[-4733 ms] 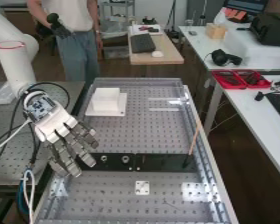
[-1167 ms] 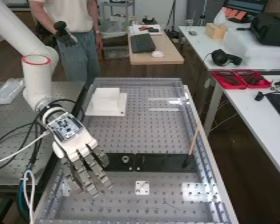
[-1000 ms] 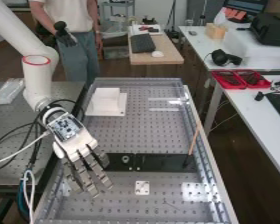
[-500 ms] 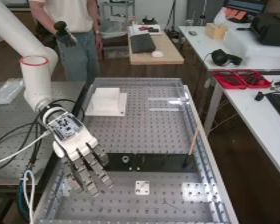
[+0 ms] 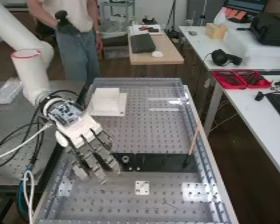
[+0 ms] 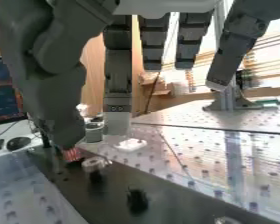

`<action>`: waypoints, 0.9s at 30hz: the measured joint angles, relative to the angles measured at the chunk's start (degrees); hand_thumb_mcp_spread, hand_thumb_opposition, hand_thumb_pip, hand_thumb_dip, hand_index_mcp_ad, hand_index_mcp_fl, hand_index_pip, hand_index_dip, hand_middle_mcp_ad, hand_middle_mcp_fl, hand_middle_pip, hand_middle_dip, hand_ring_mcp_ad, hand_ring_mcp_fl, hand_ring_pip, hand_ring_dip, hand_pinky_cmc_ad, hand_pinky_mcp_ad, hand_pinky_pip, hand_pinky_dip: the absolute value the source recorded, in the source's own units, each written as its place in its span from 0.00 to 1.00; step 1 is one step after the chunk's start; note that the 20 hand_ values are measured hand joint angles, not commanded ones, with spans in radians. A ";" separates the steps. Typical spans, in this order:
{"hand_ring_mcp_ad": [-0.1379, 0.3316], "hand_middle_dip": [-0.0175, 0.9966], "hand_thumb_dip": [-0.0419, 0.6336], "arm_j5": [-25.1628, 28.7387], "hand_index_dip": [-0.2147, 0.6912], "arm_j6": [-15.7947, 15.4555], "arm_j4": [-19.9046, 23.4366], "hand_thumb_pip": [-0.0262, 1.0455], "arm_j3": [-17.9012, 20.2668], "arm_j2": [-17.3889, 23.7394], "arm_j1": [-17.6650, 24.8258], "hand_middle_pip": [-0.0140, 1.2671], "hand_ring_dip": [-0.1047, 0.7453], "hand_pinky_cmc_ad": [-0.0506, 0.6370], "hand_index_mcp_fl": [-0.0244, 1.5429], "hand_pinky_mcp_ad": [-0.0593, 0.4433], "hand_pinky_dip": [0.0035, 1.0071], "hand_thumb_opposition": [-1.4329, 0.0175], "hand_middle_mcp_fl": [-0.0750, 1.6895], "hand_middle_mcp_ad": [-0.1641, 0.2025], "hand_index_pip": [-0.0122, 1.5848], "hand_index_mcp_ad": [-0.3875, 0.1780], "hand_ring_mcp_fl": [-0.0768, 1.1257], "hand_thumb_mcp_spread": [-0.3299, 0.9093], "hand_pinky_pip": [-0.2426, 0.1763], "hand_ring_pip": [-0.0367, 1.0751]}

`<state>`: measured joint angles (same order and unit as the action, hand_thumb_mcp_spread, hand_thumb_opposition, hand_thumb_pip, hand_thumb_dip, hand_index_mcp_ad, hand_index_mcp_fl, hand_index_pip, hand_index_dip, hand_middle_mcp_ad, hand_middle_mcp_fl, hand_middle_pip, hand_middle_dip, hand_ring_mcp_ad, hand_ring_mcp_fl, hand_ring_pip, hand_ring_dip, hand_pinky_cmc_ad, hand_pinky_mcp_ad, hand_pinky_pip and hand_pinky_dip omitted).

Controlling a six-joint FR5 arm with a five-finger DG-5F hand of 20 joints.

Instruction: Grab the larger nut and place it in the white container

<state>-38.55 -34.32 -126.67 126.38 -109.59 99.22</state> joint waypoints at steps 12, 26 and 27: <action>0.57 0.24 0.42 -16.53 0.37 -5.94 0.05 0.61 -0.05 8.18 1.34 0.11 0.27 0.59 0.30 0.69 0.70 0.41 0.07 0.64 0.95 0.60 0.06 0.55 0.40 0.22; 0.57 0.24 0.42 -30.73 0.37 -3.03 -11.29 0.61 -2.62 12.64 3.71 0.11 0.30 0.59 0.28 0.67 0.63 0.41 0.08 0.63 0.96 0.59 0.06 0.55 0.40 0.17; 0.56 0.24 0.42 -31.10 0.38 -2.90 -11.95 0.61 -2.92 12.71 3.75 0.11 0.30 0.59 0.27 0.67 0.62 0.40 0.08 0.63 0.96 0.59 0.06 0.55 0.41 0.15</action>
<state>-69.65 -37.22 -138.62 123.45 -96.87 102.97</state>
